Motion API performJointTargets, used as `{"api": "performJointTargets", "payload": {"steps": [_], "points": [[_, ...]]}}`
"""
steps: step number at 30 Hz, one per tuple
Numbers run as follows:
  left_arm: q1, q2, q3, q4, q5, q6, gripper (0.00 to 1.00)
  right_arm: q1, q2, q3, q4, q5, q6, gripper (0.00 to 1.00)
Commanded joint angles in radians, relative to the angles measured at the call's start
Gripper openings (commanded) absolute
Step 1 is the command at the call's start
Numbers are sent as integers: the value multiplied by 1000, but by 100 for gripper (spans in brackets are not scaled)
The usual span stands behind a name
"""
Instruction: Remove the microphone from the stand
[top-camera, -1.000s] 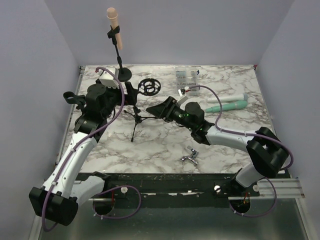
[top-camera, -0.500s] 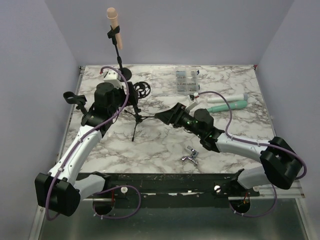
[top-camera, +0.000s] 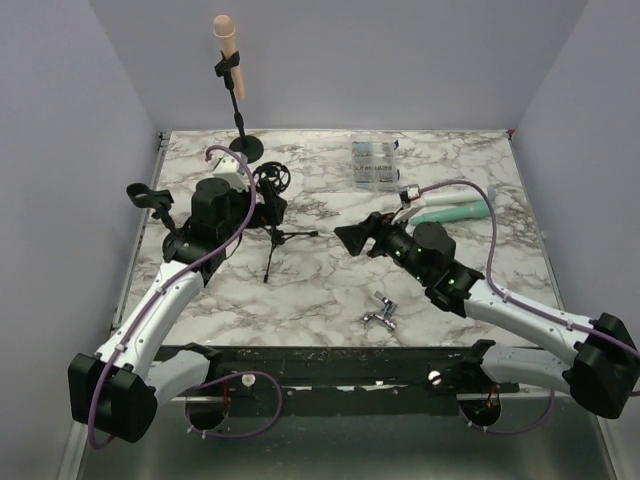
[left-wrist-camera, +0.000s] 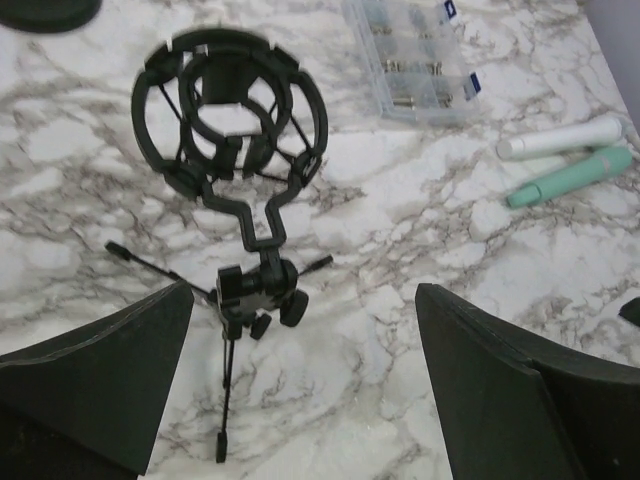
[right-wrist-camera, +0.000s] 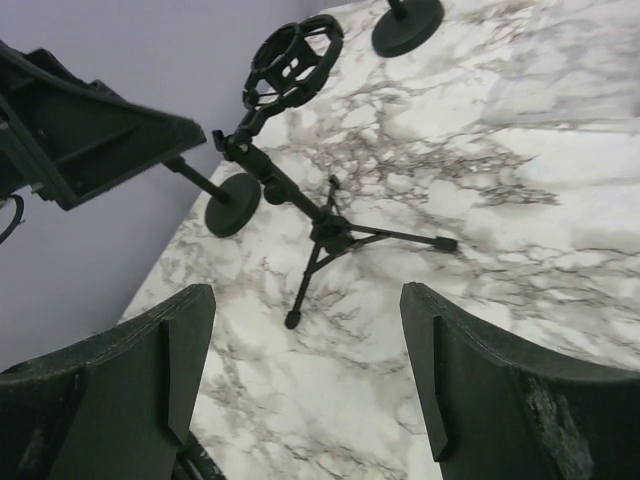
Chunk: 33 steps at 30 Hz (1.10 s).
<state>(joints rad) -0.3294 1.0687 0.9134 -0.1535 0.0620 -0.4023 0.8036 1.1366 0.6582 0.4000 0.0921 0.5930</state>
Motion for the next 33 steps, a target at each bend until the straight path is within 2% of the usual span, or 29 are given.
{"api": "performJointTargets", "payload": {"steps": [1,3,6,11,18,20,22,24,30,32,33], "points": [[-3,-22,-74,-71,43,-99,99,-2,-100,-28,-118,111,-167,82],[-5,-13,-89,-76,52,-116,97,-2,-130,-36,-128,119,-187,82],[-17,-15,-151,28,103,-108,91,-3,-147,-51,-115,117,-200,82],[-62,44,-177,80,-52,-77,81,-3,-130,-72,-83,65,-184,82],[-109,144,-221,250,-195,-13,79,-3,-133,-88,-66,55,-174,82],[-109,181,-195,261,-228,7,75,-3,-141,-95,-61,64,-174,82],[-109,216,-168,283,-241,31,68,-2,-147,-101,-57,76,-174,82],[-109,261,-123,270,-249,33,57,-3,-150,-104,-56,81,-176,82],[-108,411,51,91,-300,-3,8,-3,-149,-106,-56,97,-182,82],[-106,438,80,62,-345,-20,1,-3,-147,-107,-56,101,-187,82],[-102,448,90,58,-358,-25,0,-3,-145,-106,-56,105,-188,82]]}}
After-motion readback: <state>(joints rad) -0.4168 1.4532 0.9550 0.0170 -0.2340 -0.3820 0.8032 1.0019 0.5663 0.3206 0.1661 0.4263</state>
